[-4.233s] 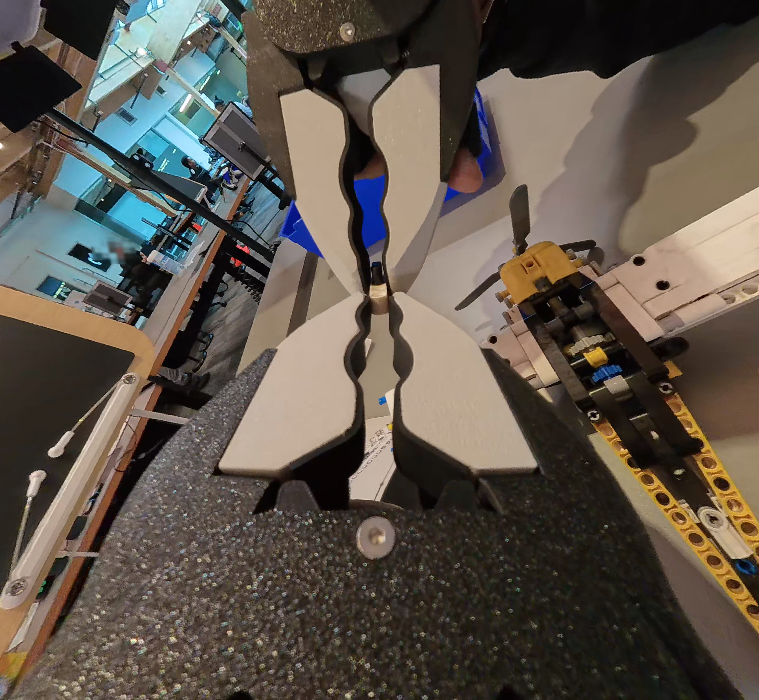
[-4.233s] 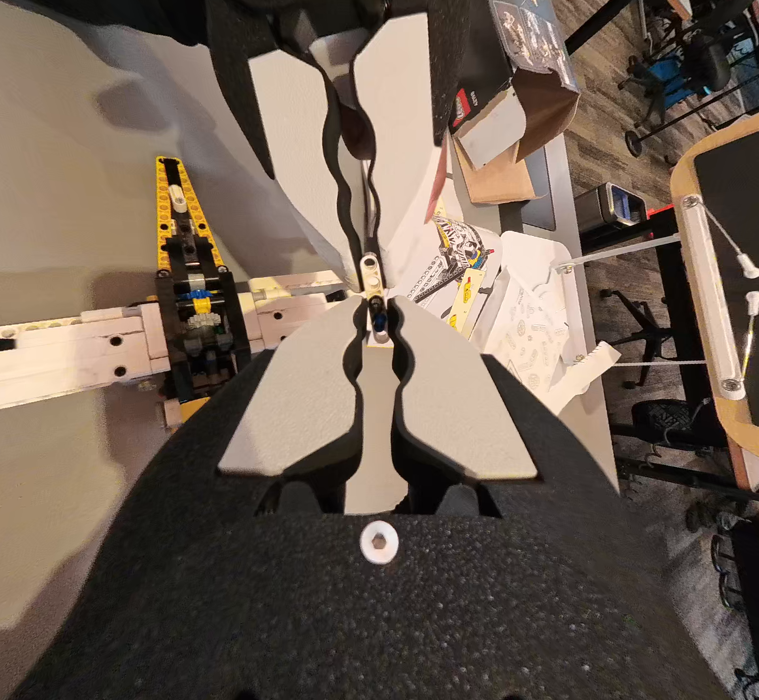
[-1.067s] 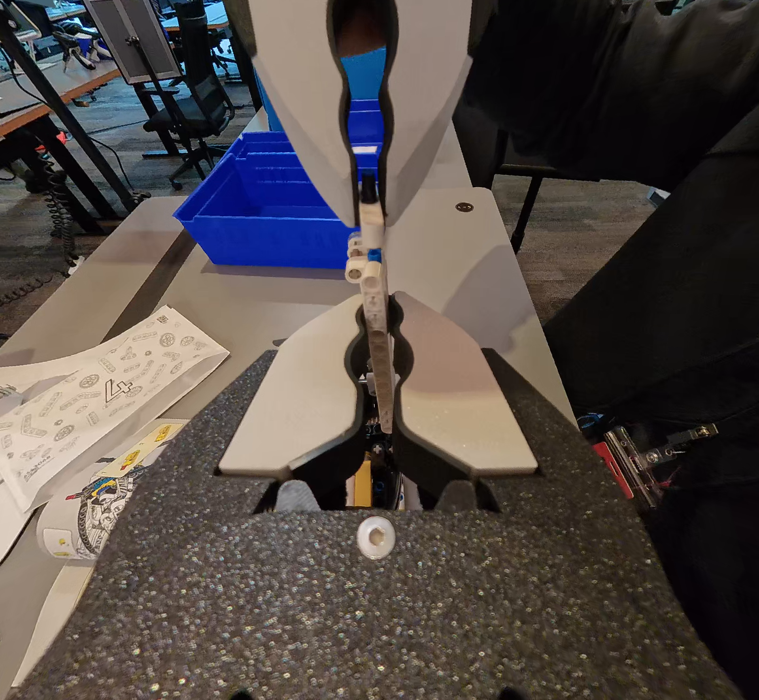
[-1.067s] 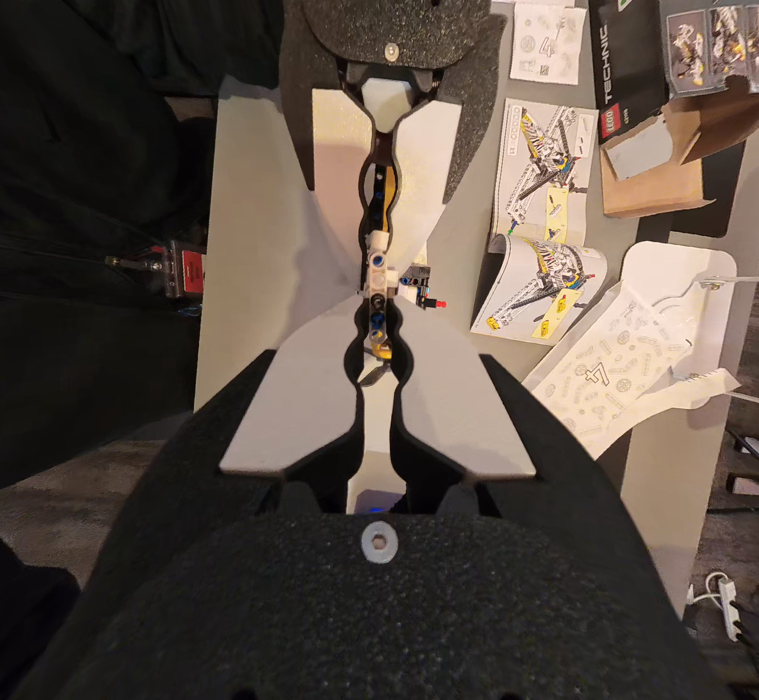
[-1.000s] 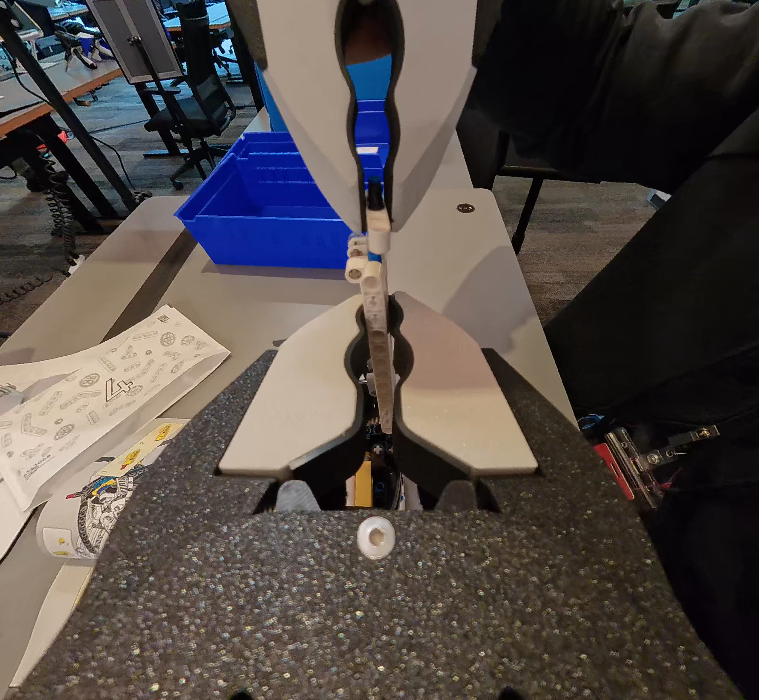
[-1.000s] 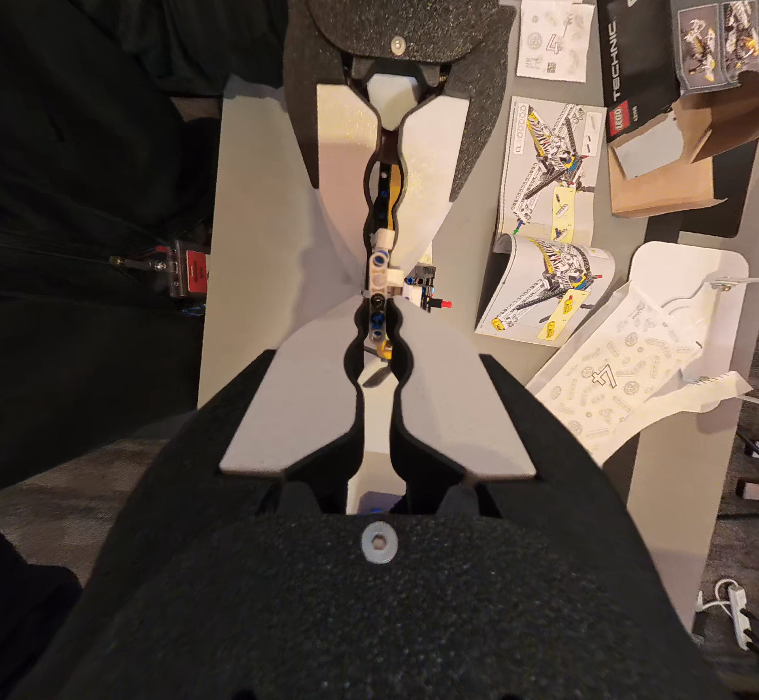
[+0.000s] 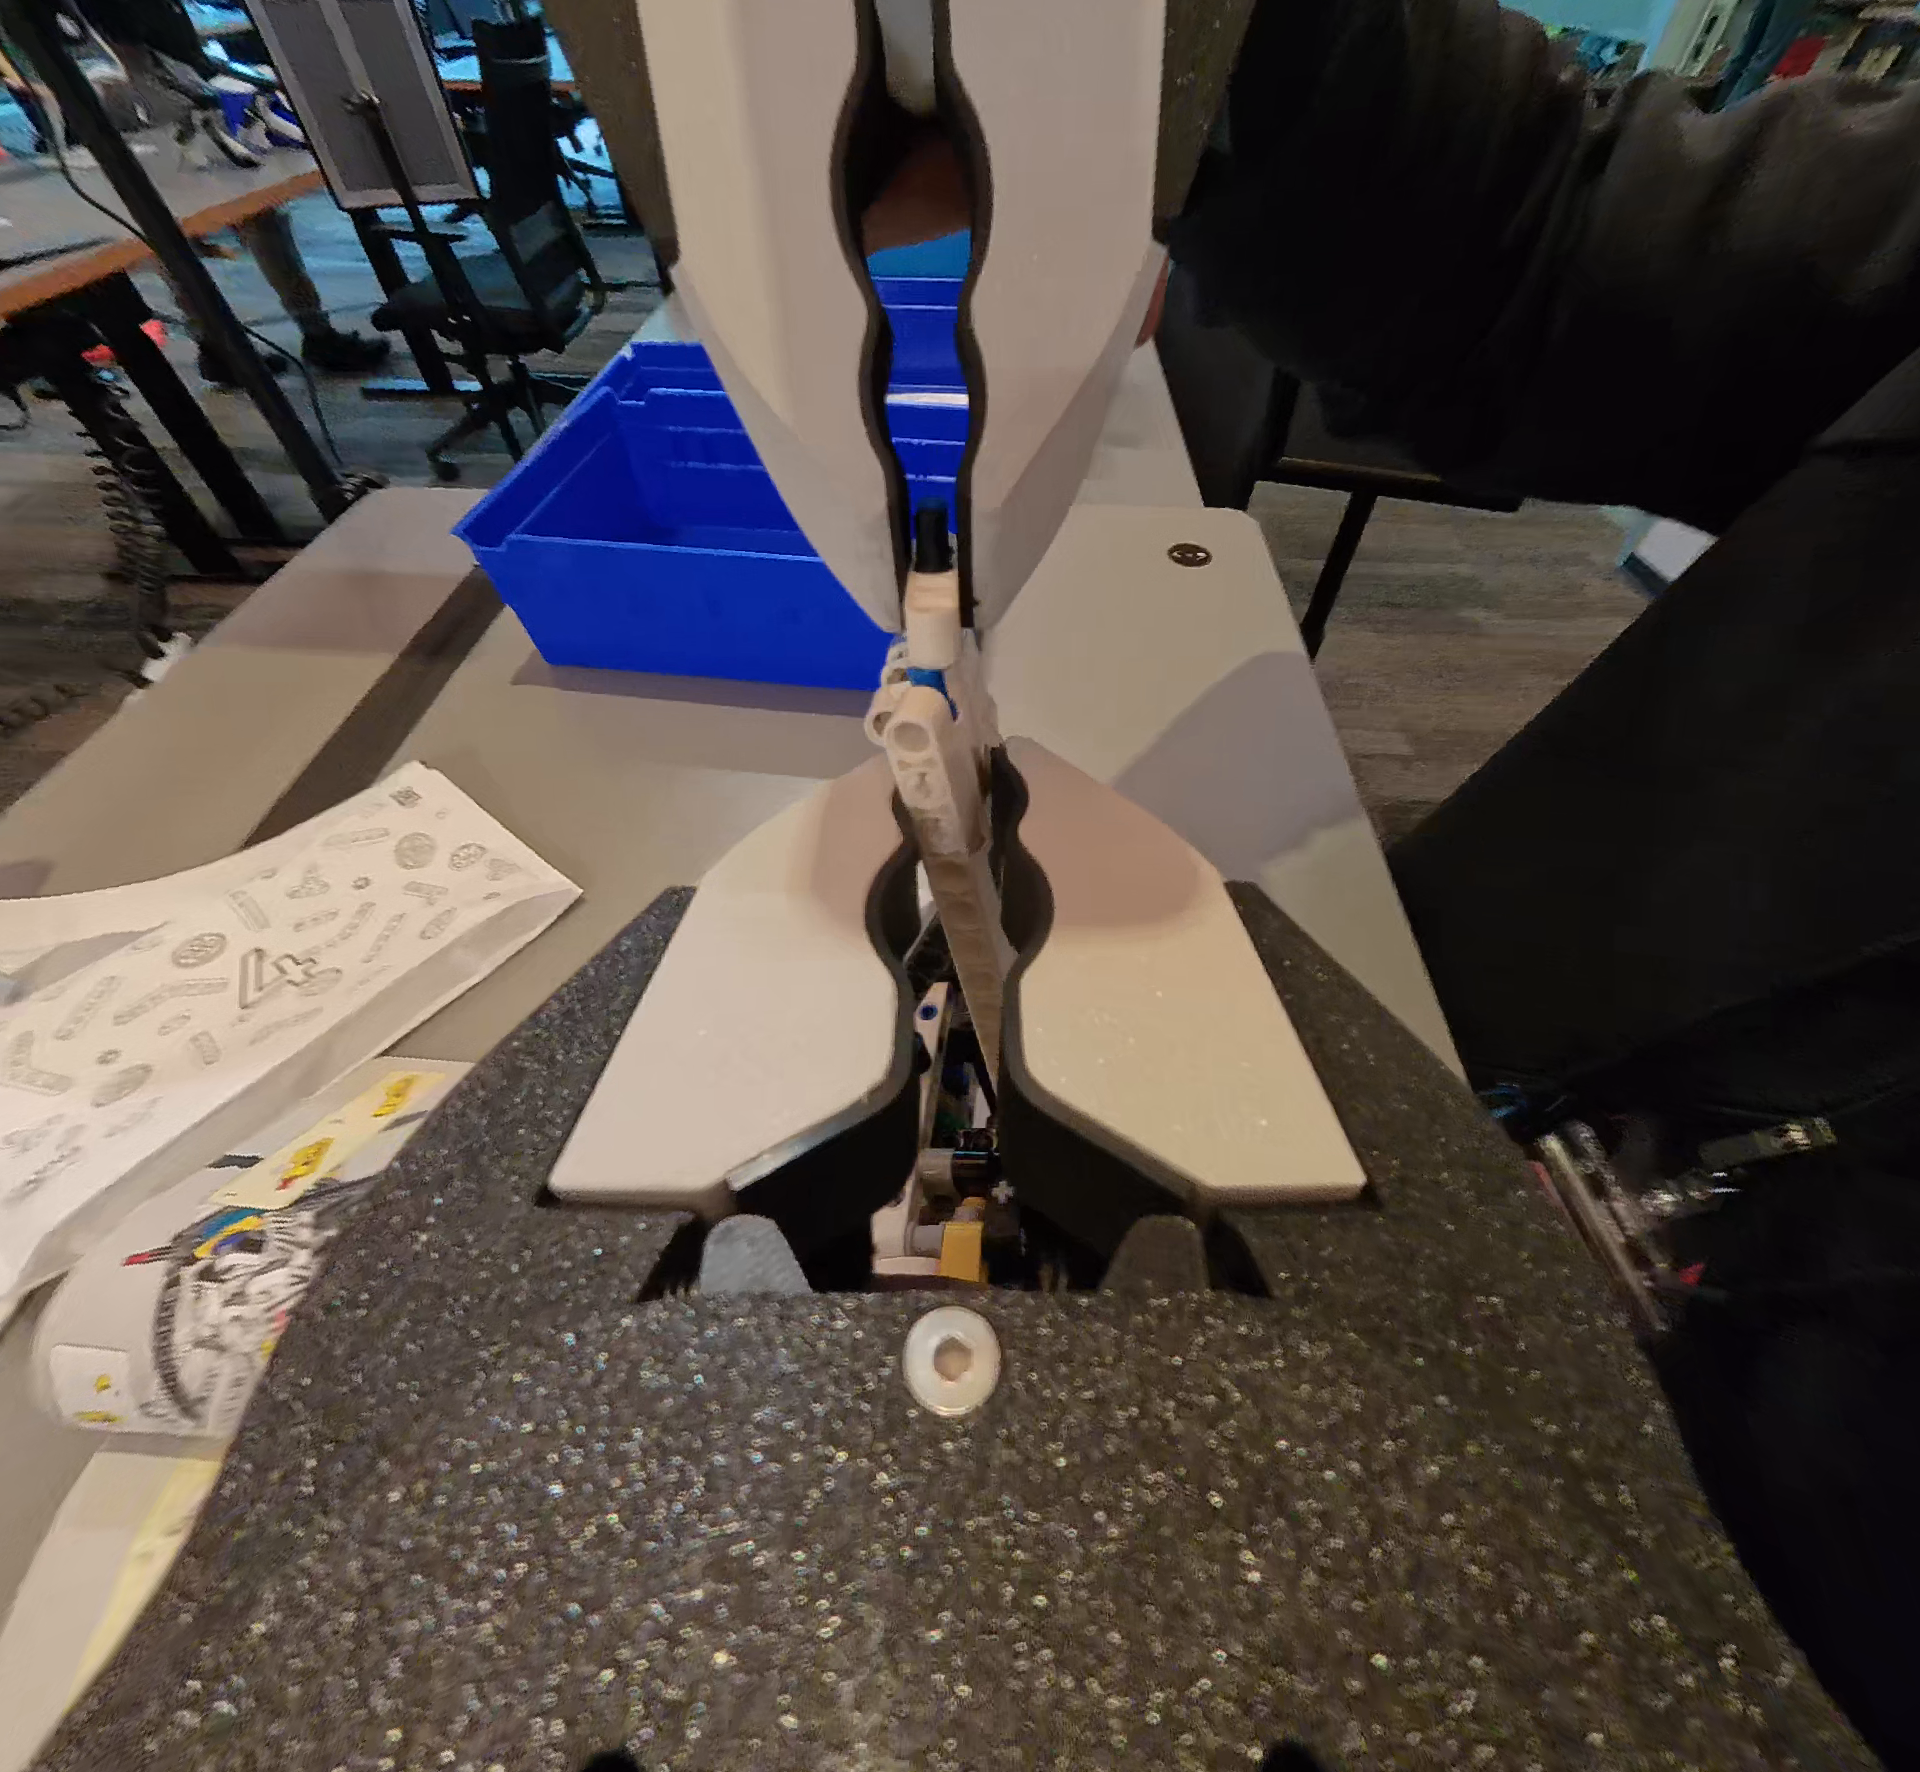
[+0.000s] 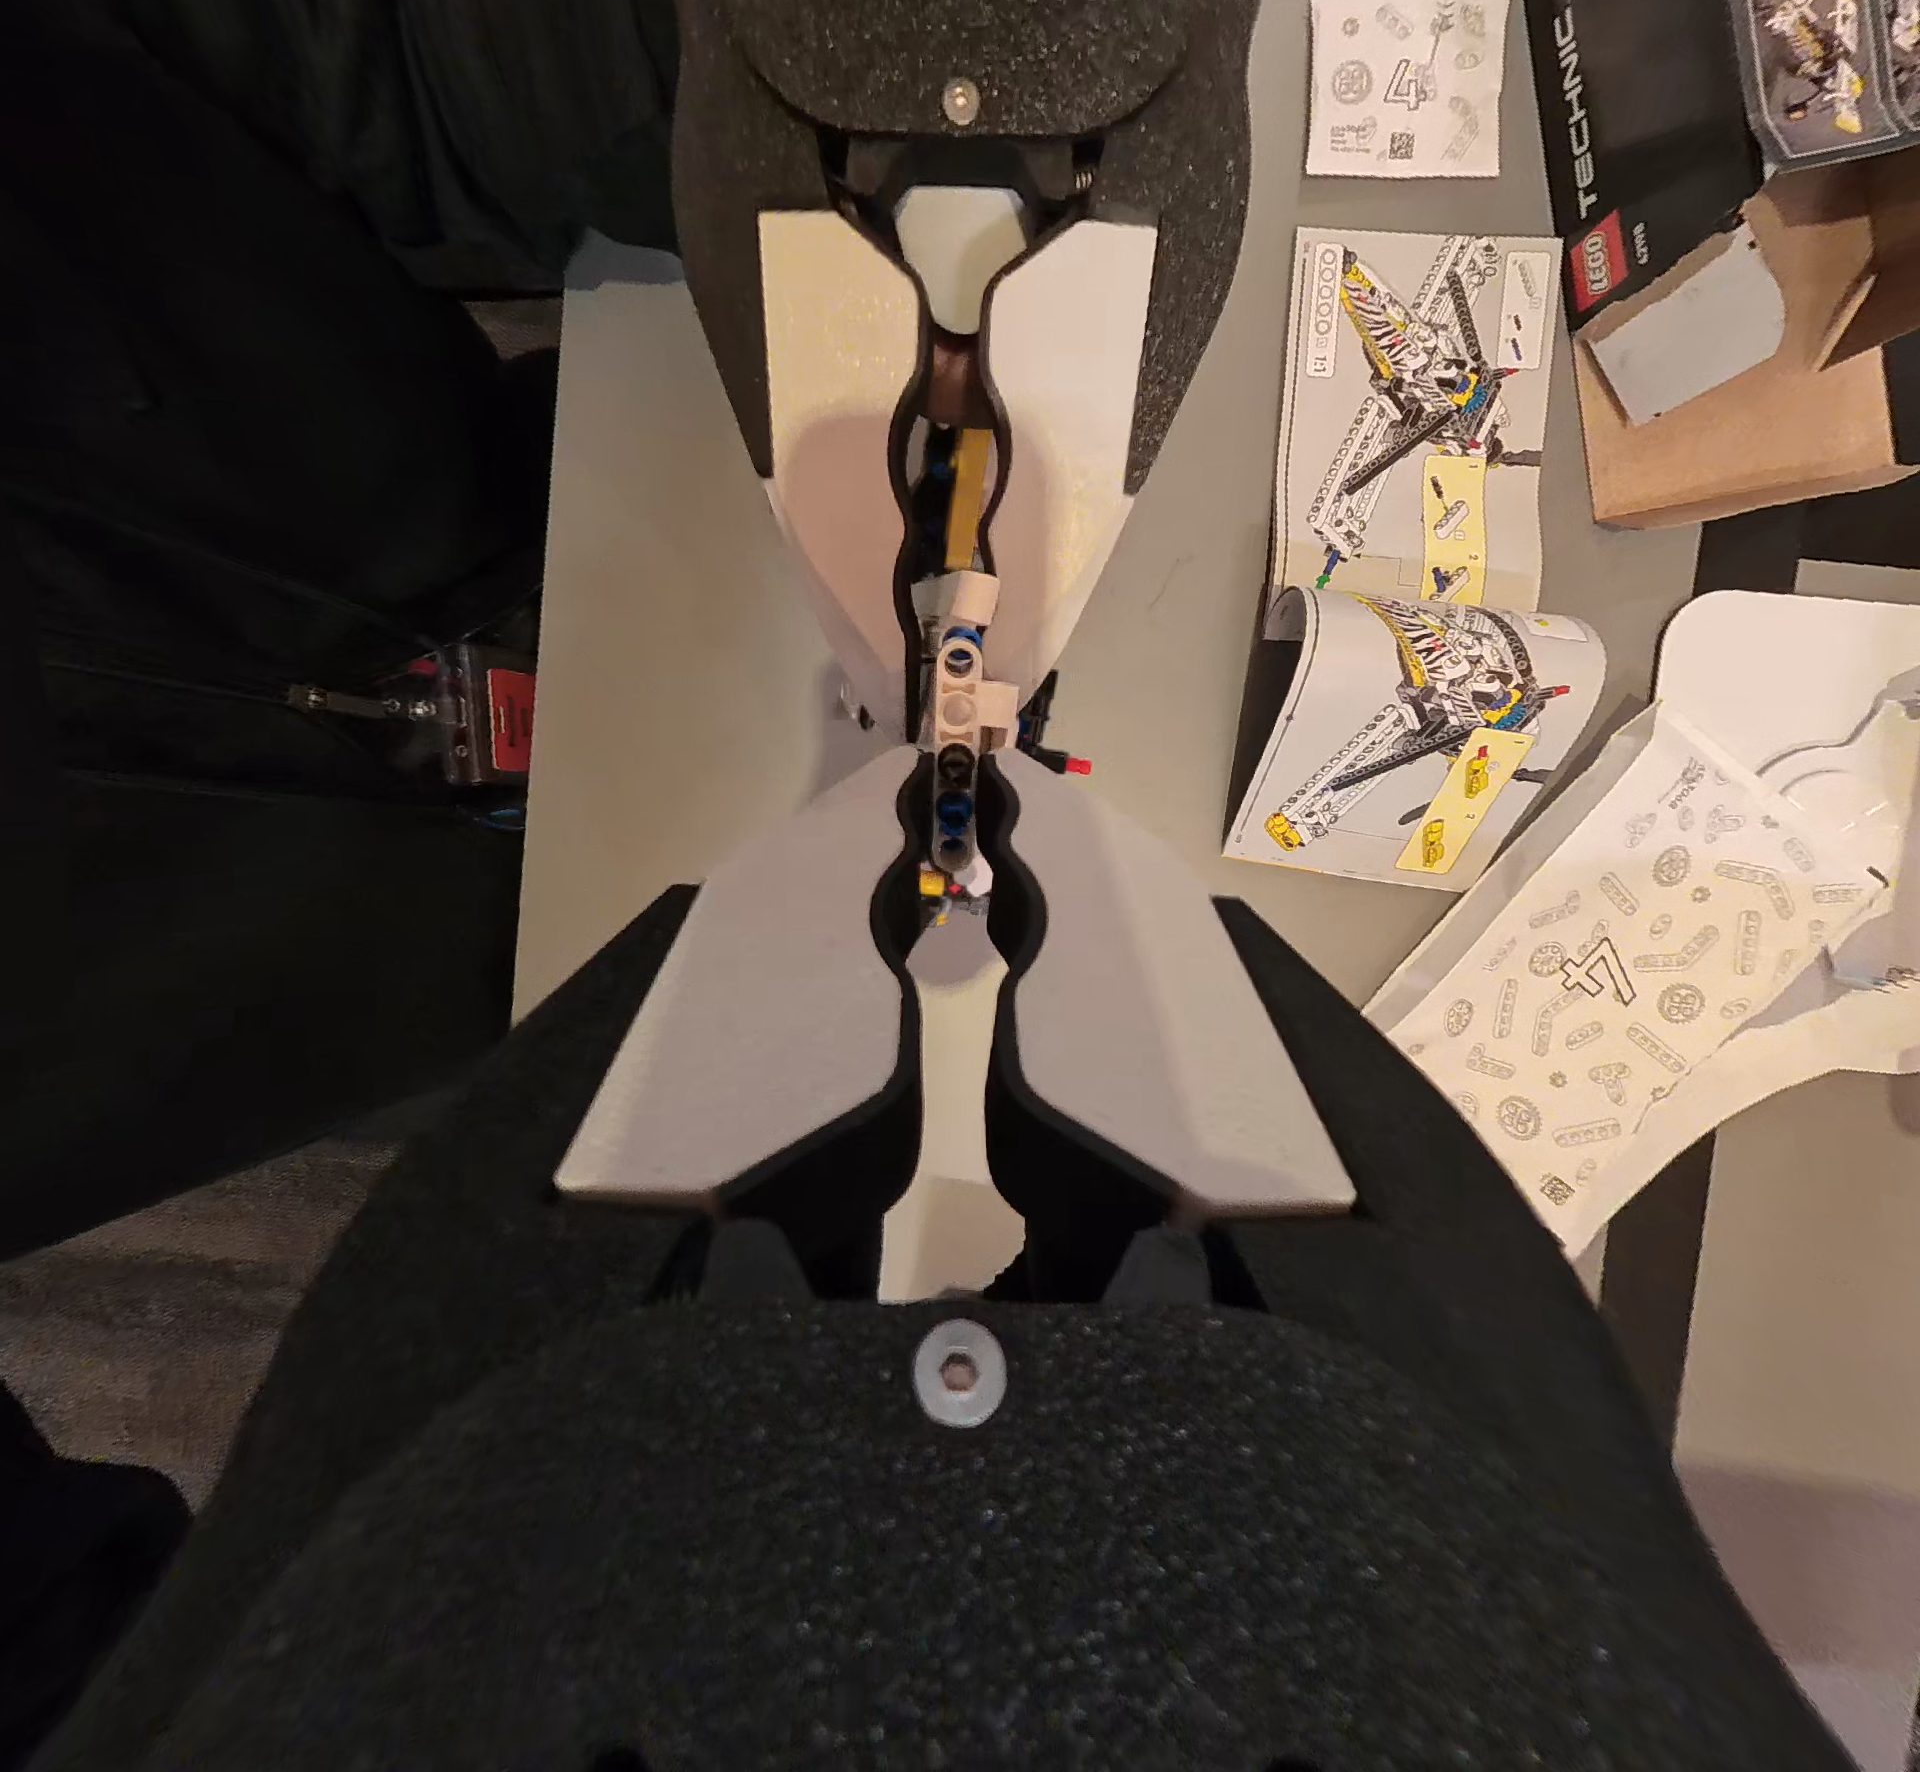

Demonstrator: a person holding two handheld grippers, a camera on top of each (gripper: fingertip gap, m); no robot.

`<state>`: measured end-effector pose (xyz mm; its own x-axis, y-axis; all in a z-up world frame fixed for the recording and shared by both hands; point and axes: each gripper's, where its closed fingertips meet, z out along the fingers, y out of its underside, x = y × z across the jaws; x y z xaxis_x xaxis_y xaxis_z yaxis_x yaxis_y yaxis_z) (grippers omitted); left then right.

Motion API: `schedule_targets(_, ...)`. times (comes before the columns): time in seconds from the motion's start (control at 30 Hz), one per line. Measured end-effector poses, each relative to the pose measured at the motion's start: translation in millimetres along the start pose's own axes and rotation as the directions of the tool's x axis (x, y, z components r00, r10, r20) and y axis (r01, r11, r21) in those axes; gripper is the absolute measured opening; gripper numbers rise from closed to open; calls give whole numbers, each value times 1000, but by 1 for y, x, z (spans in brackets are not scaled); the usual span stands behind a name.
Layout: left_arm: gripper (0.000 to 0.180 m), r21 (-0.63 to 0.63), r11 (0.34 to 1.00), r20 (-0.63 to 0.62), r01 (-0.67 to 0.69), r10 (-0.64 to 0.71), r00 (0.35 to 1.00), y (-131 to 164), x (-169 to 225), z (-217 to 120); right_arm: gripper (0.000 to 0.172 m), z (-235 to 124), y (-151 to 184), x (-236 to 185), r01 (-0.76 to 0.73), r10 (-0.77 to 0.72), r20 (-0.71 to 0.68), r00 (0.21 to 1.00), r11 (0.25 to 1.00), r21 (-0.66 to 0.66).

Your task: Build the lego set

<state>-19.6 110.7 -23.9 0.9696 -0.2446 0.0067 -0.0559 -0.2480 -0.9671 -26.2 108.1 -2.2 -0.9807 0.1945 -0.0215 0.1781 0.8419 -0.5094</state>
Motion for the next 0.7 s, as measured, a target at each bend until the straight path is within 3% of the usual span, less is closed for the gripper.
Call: schedule_targets(0.7, 9, -43, 992, -89, 115, -118, 989, 8, 13, 3, 7, 8, 6, -9, -81, 77, 91, 993, 996, 41)
